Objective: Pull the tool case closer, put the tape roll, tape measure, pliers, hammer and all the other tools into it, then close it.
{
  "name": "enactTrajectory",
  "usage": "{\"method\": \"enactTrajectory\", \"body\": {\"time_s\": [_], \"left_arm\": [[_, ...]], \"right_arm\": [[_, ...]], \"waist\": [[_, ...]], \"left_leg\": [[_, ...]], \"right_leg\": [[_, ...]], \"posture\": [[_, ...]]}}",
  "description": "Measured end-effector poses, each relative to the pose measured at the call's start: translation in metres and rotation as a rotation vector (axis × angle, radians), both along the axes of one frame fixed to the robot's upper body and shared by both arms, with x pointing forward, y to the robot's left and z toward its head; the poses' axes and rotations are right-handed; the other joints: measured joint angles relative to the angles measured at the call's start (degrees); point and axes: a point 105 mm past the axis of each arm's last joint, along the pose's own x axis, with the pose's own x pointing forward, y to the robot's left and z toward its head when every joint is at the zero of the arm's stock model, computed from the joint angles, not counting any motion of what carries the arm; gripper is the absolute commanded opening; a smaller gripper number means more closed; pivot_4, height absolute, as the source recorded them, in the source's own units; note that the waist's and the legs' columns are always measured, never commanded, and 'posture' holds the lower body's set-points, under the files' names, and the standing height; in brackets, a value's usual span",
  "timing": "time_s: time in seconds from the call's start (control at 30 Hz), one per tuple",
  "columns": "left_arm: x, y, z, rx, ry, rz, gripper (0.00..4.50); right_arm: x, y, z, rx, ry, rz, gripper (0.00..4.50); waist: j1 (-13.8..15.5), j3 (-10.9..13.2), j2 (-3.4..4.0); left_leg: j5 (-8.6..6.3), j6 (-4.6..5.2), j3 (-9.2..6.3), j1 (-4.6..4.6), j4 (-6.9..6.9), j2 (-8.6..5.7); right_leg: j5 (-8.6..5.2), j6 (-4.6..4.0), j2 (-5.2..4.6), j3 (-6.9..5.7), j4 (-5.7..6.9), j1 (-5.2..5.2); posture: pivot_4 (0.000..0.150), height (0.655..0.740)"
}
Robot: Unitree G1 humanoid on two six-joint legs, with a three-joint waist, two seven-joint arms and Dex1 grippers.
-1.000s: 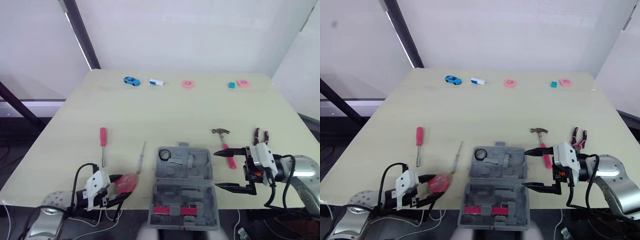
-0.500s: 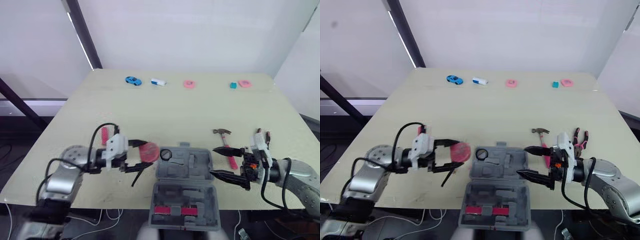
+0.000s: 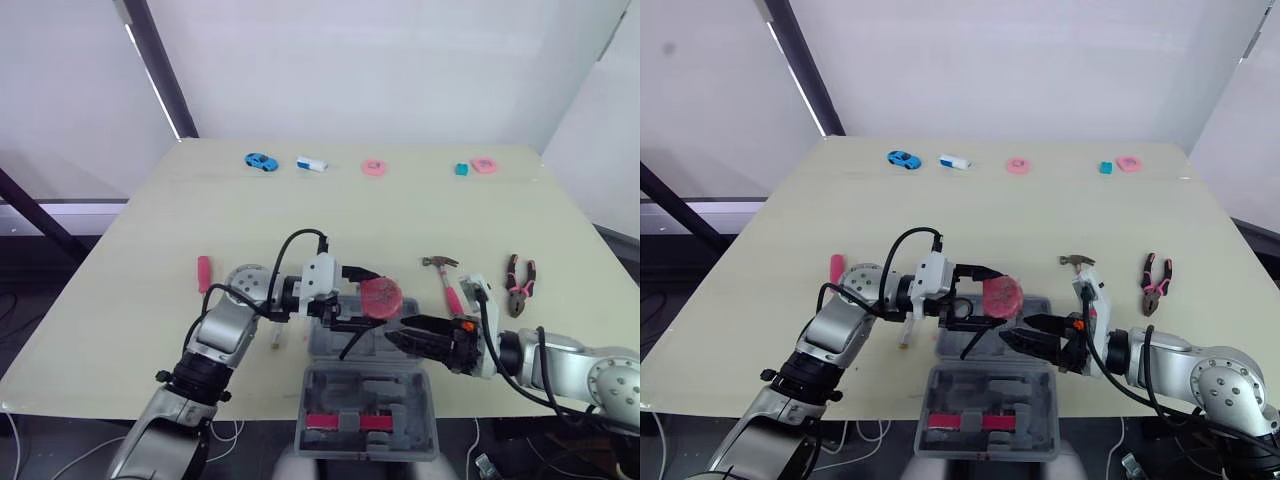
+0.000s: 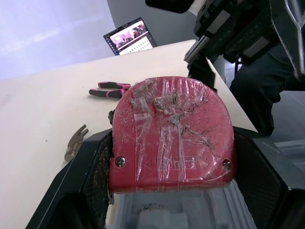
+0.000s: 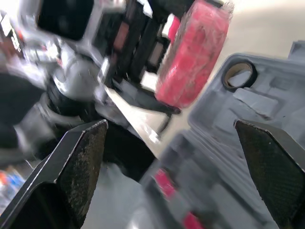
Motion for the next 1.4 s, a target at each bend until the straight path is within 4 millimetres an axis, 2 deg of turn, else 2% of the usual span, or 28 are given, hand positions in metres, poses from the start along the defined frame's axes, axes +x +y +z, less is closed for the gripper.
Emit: {"method": "enactTrajectory", "body": {"time_s": [0.07,0.17,0.33,0.37,0.5,0.57,0.63,0.73,0.83,0.9,0.93,1.07,1.27,1.4], "left_arm": [[-0.002,-0.002,-0.001,0.001,0.001,-0.015,3.08],[-0.004,-0.005,-0.002,0.003,-0.002,-0.029,3.08],[-0.005,-0.007,-0.002,0.003,-0.016,-0.039,3.08],[-0.004,-0.007,-0.002,0.009,-0.031,-0.037,3.08],[-0.006,-0.005,-0.007,0.013,-0.008,-0.037,3.08],[-0.008,-0.004,-0.008,0.006,0.012,-0.039,4.09],[-0.011,0.001,-0.012,-0.005,0.057,-0.039,4.5],[-0.013,0.021,-0.015,0.008,0.095,-0.011,4.5],[-0.014,0.028,-0.01,0.007,0.096,-0.009,4.5],[-0.021,0.037,-0.003,0.006,0.111,-0.025,4.5],[-0.022,0.037,-0.002,0.006,0.111,-0.028,4.5],[-0.038,0.055,0.005,0.02,0.171,-0.053,4.5],[-0.058,0.054,0.018,0.034,0.209,-0.127,4.5],[-0.06,0.055,0.023,0.034,0.203,-0.125,4.5]], "right_arm": [[0.003,0.002,0.007,0.033,0.029,-0.028,4.5],[0.004,0.005,0.01,0.047,0.082,-0.052,3.11],[0.01,0.004,0.0,0.02,0.155,-0.111,0.65],[0.011,0.004,0.0,0.029,0.166,-0.118,0.48],[0.01,0.005,-0.004,0.019,0.185,-0.109,0.48],[0.009,0.005,-0.005,0.015,0.189,-0.104,0.48],[0.007,0.0,-0.006,0.0,0.184,-0.1,0.48],[0.002,-0.024,-0.012,-0.025,0.2,-0.132,0.48],[0.001,-0.036,-0.018,-0.026,0.224,-0.158,0.48],[-0.002,-0.06,-0.032,-0.035,0.273,-0.209,0.48],[-0.003,-0.062,-0.033,-0.038,0.277,-0.212,0.48],[-0.012,-0.103,-0.075,-0.105,0.408,-0.327,0.48],[-0.018,-0.11,-0.105,-0.121,0.455,-0.344,0.48],[-0.023,-0.104,-0.114,-0.112,0.48,-0.328,0.48]], "waist": [[-0.02,0.0,0.0],[-0.02,0.0,0.0],[0.0,0.0,0.0],[0.01,0.0,0.0],[-0.04,0.0,0.0],[-0.04,0.0,0.0],[-0.02,0.0,0.01],[0.13,0.0,0.01],[0.17,0.0,0.0],[0.08,0.0,0.0],[0.09,-0.01,0.0],[0.08,0.01,0.03],[0.06,0.01,0.04],[0.1,0.01,0.04]], "left_leg": [[0.0,0.0,0.0,0.0,0.0,0.0],[0.0,0.0,-0.02,-0.01,0.0,0.0],[0.0,0.0,-0.02,-0.03,0.0,0.0],[0.0,0.0,-0.02,-0.03,0.0,0.0],[0.0,0.01,-0.02,-0.03,0.0,0.01],[0.0,0.01,-0.04,-0.04,0.0,0.02],[0.0,0.01,-0.02,-0.04,0.0,0.03],[0.0,0.01,-0.04,-0.07,0.0,0.04],[0.0,0.01,-0.04,-0.07,0.0,0.04],[0.0,0.01,-0.01,-0.05,0.01,0.03],[0.0,0.01,-0.01,-0.05,0.01,0.03],[0.0,0.02,0.01,-0.05,0.0,0.06],[0.0,0.02,-0.01,0.01,0.0,0.06],[0.0,0.02,0.0,0.0,0.0,0.05]], "right_leg": [[0.0,0.01,0.01,0.03,-0.01,0.0],[0.0,0.01,0.03,0.04,-0.01,0.0],[0.0,0.01,0.03,0.05,-0.02,0.0],[0.0,0.01,0.03,0.05,-0.02,0.0],[0.0,0.01,0.04,0.06,-0.02,-0.01],[0.0,0.01,0.04,0.04,-0.02,-0.01],[0.0,0.01,0.04,0.06,-0.03,-0.02],[-0.01,0.0,0.04,0.02,-0.07,-0.02],[-0.01,0.0,0.04,0.03,-0.07,-0.01],[-0.01,0.02,0.07,0.15,-0.07,0.0],[-0.01,0.01,0.07,0.15,-0.07,0.01],[-0.02,0.01,0.09,0.15,-0.08,-0.01],[-0.06,0.06,0.12,0.18,-0.07,0.0],[-0.06,0.07,0.12,0.18,-0.08,0.0]], "posture": [[0.15,0.74],[0.15,0.74],[0.15,0.74],[0.15,0.74],[0.15,0.74],[0.15,0.74],[0.15,0.74],[0.15,0.74],[0.15,0.74],[0.15,0.74],[0.15,0.74],[0.15,0.74],[0.15,0.74],[0.15,0.74]]}}
